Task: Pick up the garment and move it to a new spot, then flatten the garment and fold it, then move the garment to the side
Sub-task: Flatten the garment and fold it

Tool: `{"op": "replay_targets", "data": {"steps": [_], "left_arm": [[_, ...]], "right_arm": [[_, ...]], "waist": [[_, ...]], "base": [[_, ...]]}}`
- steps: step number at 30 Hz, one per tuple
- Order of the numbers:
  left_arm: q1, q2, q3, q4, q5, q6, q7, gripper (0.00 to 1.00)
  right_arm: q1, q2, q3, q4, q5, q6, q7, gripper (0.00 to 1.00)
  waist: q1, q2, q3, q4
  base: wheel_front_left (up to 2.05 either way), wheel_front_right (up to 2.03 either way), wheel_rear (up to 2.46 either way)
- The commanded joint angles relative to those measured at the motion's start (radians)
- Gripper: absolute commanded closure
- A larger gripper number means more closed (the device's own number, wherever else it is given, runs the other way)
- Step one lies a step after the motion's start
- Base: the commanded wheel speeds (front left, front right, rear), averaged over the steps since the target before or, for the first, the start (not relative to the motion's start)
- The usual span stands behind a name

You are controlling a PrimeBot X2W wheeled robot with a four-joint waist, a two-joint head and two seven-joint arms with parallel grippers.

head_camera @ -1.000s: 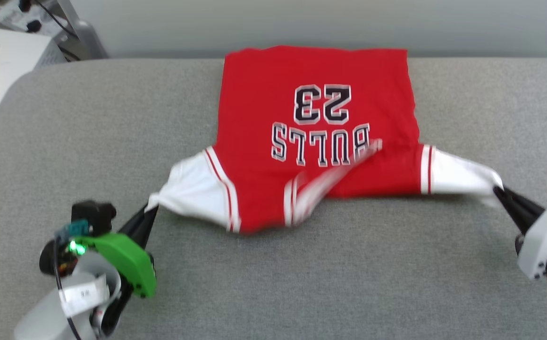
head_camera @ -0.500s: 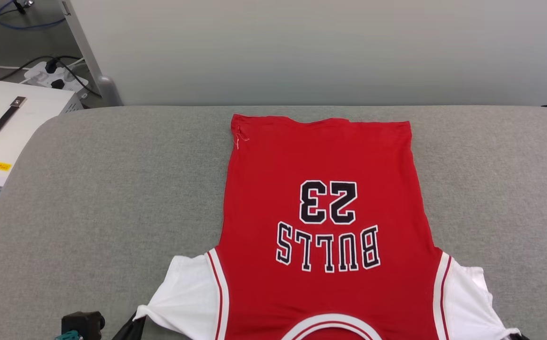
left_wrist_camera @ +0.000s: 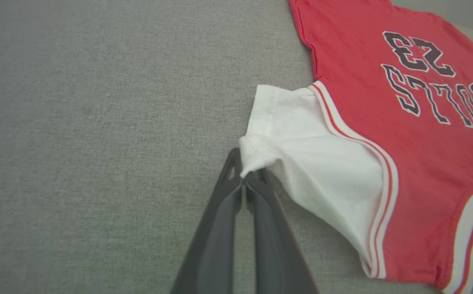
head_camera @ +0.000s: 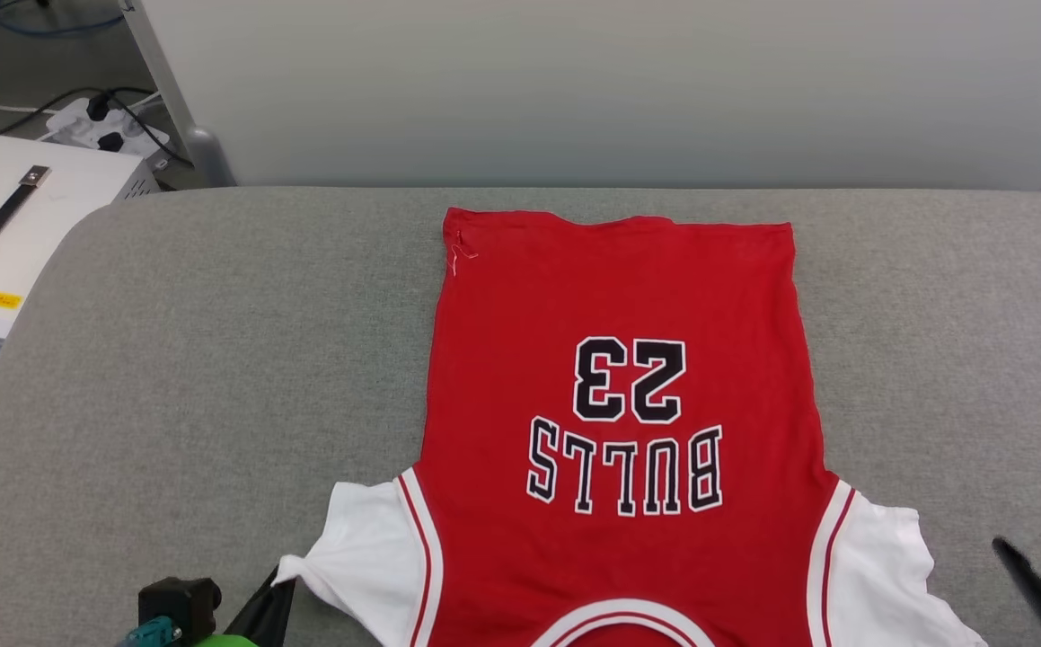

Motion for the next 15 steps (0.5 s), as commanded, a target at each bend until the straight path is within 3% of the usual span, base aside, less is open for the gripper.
{"op": "replay_targets", "data": {"steps": [1,2,3,7,10,15], "left_arm": [[-0.035,-0.013,0.017,-0.043,0.040,0.020,-0.006,1.00],[-0.040,-0.015,0.020,-0.054,0.048,0.023,-0.006,1.00],[-0.064,-0.019,0.028,-0.098,0.079,0.038,-0.006,1.00],[-0.103,-0.030,0.038,-0.157,0.121,0.054,-0.006,1.00],[-0.133,-0.048,0.043,-0.199,0.148,0.059,-0.006,1.00],[-0.181,-0.096,0.061,-0.267,0.183,0.046,-0.006,1.00]], "right_arm": [[-0.076,-0.026,-0.120,-0.075,-0.056,-0.001,0.020,0.00],[-0.098,-0.031,-0.152,-0.094,-0.074,-0.001,0.028,0.00],[-0.195,-0.040,-0.255,-0.155,-0.133,-0.001,0.078,0.00],[-0.351,-0.054,-0.342,-0.220,-0.183,-0.001,0.219,0.00],[-0.481,-0.046,-0.367,-0.219,-0.180,-0.001,0.376,0.00],[-0.735,-0.029,-0.340,-0.129,-0.168,-0.001,0.743,0.00]], "waist": [[0.0001,0.0000,0.041,0.019],[0.0001,0.0000,0.052,0.024],[0.0001,0.0000,0.103,0.049],[0.0001,0.0000,0.186,0.091],[0.0001,0.0000,0.249,0.125],[0.0001,0.0000,0.364,0.184]], "base": [[0.00,0.00,0.00],[0.00,0.00,0.00],[0.00,0.00,0.00],[0.00,0.00,0.00],[0.00,0.00,0.00],[0.00,0.00,0.00]]}}
